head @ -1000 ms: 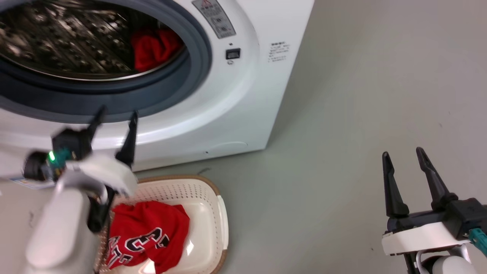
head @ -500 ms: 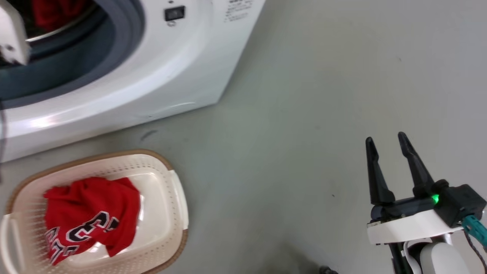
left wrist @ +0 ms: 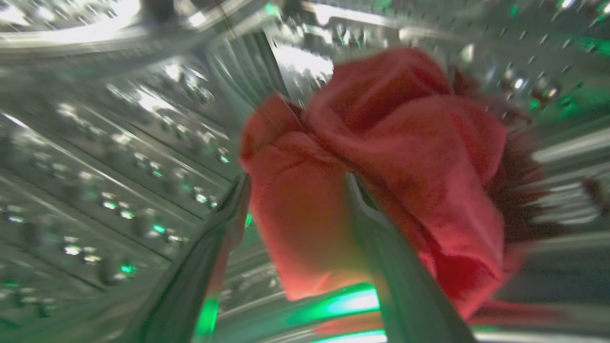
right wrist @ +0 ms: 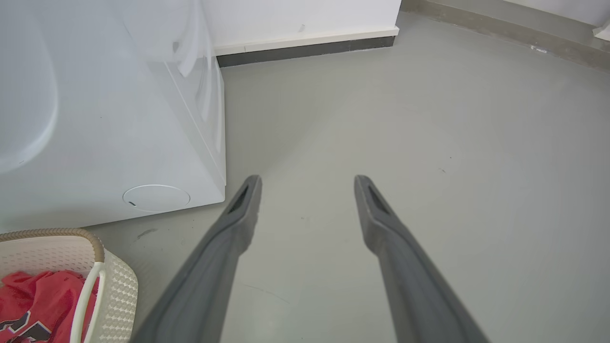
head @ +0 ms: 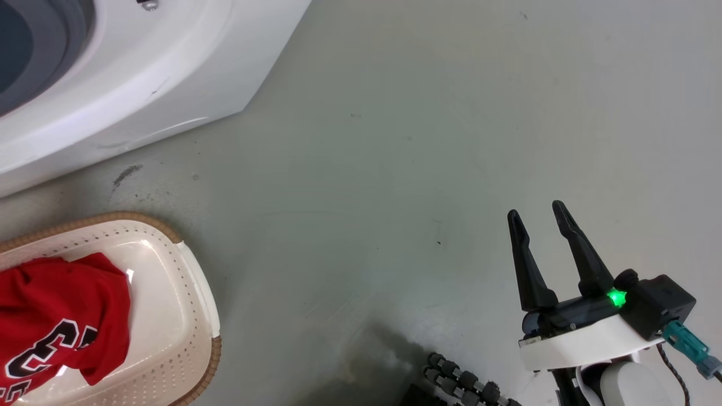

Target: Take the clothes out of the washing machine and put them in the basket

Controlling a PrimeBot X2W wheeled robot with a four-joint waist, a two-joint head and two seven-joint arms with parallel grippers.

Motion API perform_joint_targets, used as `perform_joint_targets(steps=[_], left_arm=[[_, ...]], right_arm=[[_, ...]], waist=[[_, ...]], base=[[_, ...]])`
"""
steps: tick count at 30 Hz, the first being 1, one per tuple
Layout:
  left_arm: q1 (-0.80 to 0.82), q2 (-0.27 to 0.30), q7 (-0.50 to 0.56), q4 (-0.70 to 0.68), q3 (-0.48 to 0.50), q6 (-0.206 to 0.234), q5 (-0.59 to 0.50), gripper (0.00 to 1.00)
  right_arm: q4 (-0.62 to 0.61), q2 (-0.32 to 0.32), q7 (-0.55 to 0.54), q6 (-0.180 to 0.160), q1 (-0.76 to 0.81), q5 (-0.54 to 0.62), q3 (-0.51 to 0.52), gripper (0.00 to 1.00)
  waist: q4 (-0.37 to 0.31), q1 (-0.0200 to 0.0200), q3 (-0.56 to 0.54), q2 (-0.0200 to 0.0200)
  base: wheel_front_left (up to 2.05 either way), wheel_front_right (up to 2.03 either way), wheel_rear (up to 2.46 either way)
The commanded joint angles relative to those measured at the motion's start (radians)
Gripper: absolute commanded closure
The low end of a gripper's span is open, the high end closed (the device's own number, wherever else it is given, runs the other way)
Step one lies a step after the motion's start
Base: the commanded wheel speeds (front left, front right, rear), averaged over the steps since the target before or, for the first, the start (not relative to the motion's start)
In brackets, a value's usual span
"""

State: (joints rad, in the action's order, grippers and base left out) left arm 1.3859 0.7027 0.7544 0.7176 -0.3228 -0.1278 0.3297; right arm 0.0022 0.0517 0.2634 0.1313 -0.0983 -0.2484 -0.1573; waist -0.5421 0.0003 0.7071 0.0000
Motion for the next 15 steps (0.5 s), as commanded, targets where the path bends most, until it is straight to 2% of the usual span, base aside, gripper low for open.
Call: perform_joint_targets(steps=[1,10,11,12,13,15], left_arm=[[0.022,-0.006,0.028,0.023,0.002,0.005,0.012,0.00],[0.023,-0.017,0.085,0.116,-0.013,0.020,0.020,0.00],[0.024,-0.018,0.095,0.125,-0.016,0.019,0.022,0.05],[0.027,-0.018,0.099,0.129,-0.020,0.018,0.021,0.64],[0.032,-0.018,0.095,0.132,-0.024,0.017,0.019,1.00],[0.037,-0.020,0.093,0.140,-0.029,0.015,0.025,1.00]], right_arm=[[-0.003,-0.003,0.002,-0.001,0.006,-0.013,-0.004,0.00],[-0.015,-0.002,0.002,-0.001,0.008,-0.041,0.001,0.00],[-0.016,-0.002,0.002,-0.001,0.010,-0.043,0.002,0.00],[-0.018,-0.002,0.002,-0.001,0.011,-0.045,0.004,0.00],[-0.020,-0.002,0.002,-0.001,0.012,-0.047,0.004,0.00],[-0.020,-0.002,0.002,-0.001,0.011,-0.047,0.005,0.00]], waist=[[-0.007,-0.0003,0.017,0.0000],[-0.005,-0.0003,0.038,0.0000],[-0.004,-0.0003,0.040,0.0000],[-0.003,-0.0003,0.042,0.0000],[-0.003,-0.0003,0.044,0.0000],[-0.003,-0.0003,0.046,0.0000]], base=[[0.00,0.00,0.00],[0.00,0.00,0.00],[0.00,0.00,0.00],[0.00,0.00,0.00],[0.00,0.00,0.00],[0.00,0.00,0.00]])
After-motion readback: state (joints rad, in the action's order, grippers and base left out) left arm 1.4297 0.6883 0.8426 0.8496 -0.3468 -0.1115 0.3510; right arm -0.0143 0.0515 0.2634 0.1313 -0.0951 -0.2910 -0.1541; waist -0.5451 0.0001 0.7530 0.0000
